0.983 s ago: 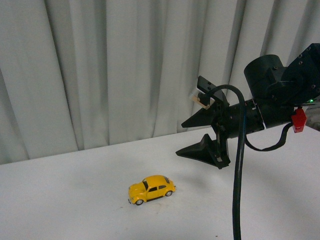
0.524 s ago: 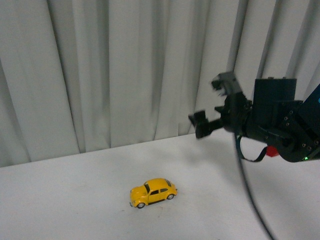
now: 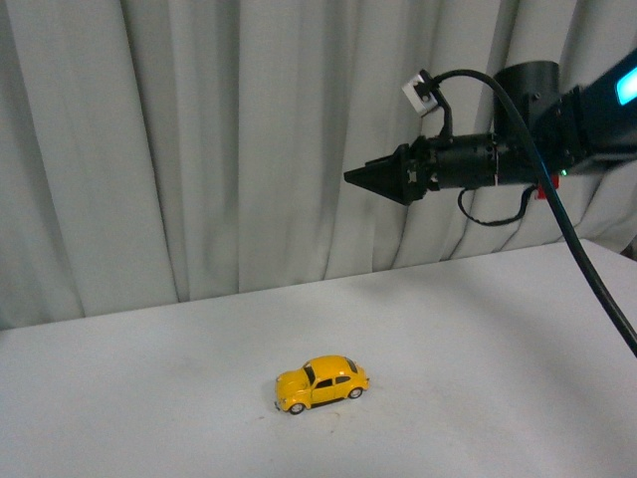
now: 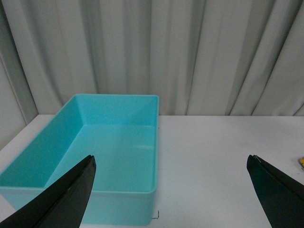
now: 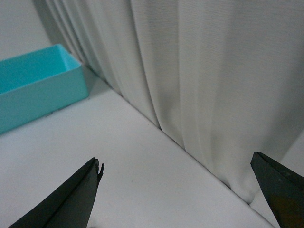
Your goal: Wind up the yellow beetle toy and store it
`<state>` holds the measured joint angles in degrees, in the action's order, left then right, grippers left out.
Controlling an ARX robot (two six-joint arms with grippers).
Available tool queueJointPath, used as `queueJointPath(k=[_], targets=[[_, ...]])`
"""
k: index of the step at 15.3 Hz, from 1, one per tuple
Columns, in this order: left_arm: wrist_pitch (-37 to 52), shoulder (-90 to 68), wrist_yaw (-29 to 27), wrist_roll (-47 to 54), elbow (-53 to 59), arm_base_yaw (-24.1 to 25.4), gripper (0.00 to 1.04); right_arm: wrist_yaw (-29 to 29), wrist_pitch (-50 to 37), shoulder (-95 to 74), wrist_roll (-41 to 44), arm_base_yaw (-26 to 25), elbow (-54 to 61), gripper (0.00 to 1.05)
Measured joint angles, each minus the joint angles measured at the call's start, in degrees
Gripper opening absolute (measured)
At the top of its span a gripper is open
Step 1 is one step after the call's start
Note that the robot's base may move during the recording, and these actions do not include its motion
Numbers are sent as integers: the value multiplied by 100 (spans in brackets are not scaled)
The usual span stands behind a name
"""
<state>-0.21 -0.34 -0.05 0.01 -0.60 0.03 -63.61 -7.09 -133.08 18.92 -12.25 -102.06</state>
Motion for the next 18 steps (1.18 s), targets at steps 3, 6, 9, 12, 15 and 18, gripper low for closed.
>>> queueJointPath(k=[3, 6, 9, 12, 15, 18], targets=[[0, 0, 2, 0, 0, 0, 98, 127, 4505, -356, 3639, 216, -1729, 98], [-2, 0, 2, 0, 0, 0, 98, 817, 7302, -435, 6496, 317, -1451, 98], [-2, 0, 2, 0, 0, 0, 98, 1143, 7604, -437, 7746, 367, -977, 98], [-2, 0, 0, -2, 0, 0, 98, 1290, 7429, -564, 7978, 398, -1126, 98], [-2, 0, 2, -2, 0, 0, 98, 1338, 7442, -1178, 8011, 481, -1722, 98], [-2, 0, 2, 0, 0, 0, 98, 1539, 7206, -1622, 7805, 627, -2194, 98]])
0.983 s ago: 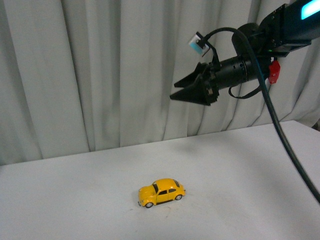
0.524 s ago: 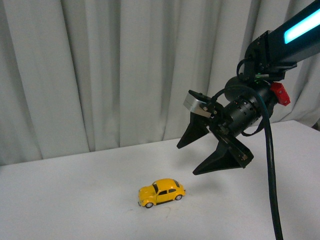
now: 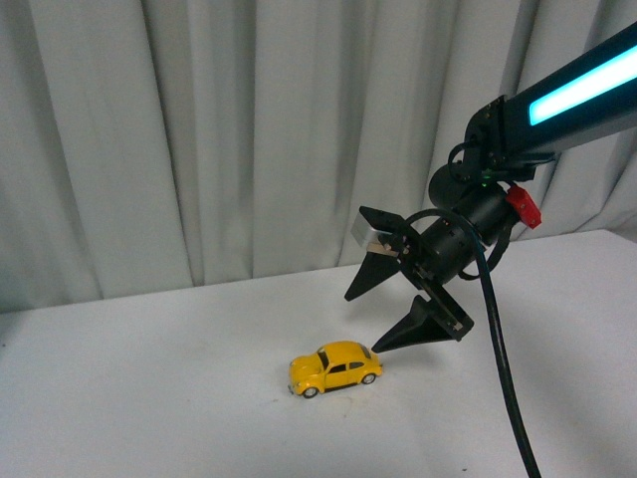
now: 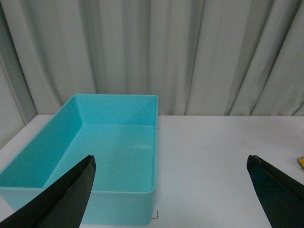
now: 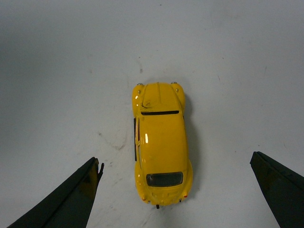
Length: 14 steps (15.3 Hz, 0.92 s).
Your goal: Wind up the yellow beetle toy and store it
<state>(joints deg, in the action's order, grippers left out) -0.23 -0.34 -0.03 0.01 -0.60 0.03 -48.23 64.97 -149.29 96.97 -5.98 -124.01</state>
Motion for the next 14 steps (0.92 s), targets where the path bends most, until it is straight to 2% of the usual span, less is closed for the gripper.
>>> queueJointPath(k=[7, 14], targets=[[0, 0, 0, -2, 0, 0, 98, 199, -654, -57, -728, 186, 393, 98], [0, 0, 0, 0, 0, 0, 98, 339, -1069, -35, -1067, 345, 782, 98]])
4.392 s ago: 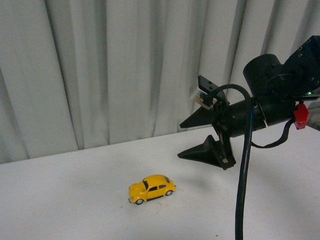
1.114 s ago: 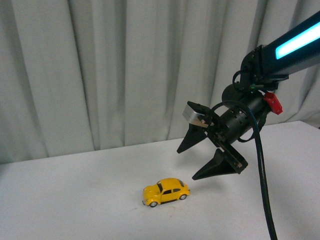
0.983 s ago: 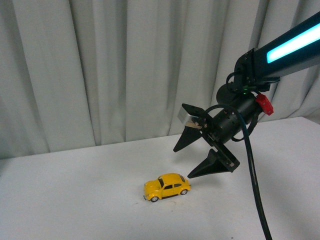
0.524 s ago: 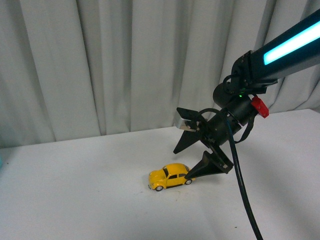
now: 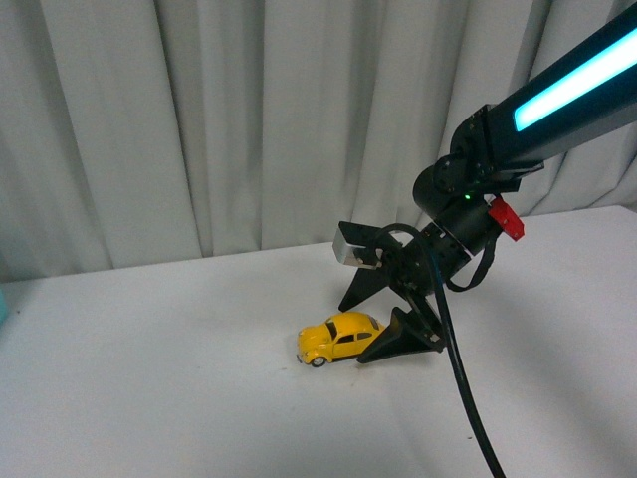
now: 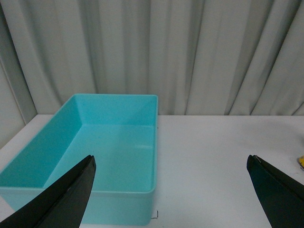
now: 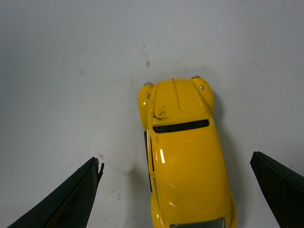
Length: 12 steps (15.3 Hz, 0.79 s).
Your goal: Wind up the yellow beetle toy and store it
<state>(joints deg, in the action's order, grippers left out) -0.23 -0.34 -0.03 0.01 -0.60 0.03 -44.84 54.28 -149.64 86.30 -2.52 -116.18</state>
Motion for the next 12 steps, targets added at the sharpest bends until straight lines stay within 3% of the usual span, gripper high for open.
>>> queueJointPath(k=[3, 8, 10, 12], targets=[[2, 0, 0, 0, 0, 0, 98, 26, -101, 0, -103, 68, 2, 94], [0, 0, 0, 0, 0, 0, 98, 9, -142, 0, -144, 66, 11, 43], [0, 0, 0, -2, 0, 0, 98, -39, -245, 28, -175, 66, 96, 36], [0, 0, 0, -2, 0, 0, 98, -59, -284, 48, -199, 66, 131, 35]])
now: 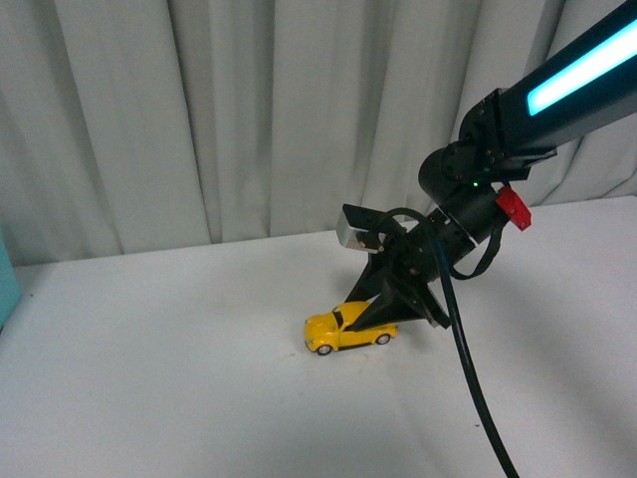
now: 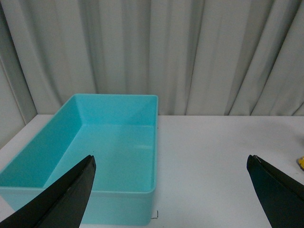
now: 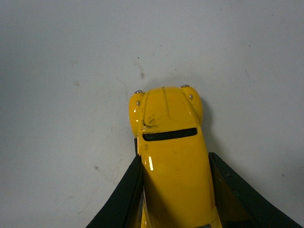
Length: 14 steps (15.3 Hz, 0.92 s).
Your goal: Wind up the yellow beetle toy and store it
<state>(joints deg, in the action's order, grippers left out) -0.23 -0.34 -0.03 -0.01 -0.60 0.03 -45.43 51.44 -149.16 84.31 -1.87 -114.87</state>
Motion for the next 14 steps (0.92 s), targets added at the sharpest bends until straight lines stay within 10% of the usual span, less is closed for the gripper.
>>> queueJointPath(k=[14], targets=[[2, 0, 0, 0, 0, 0, 98, -136, -234, 509, 796, -844, 1287, 35]])
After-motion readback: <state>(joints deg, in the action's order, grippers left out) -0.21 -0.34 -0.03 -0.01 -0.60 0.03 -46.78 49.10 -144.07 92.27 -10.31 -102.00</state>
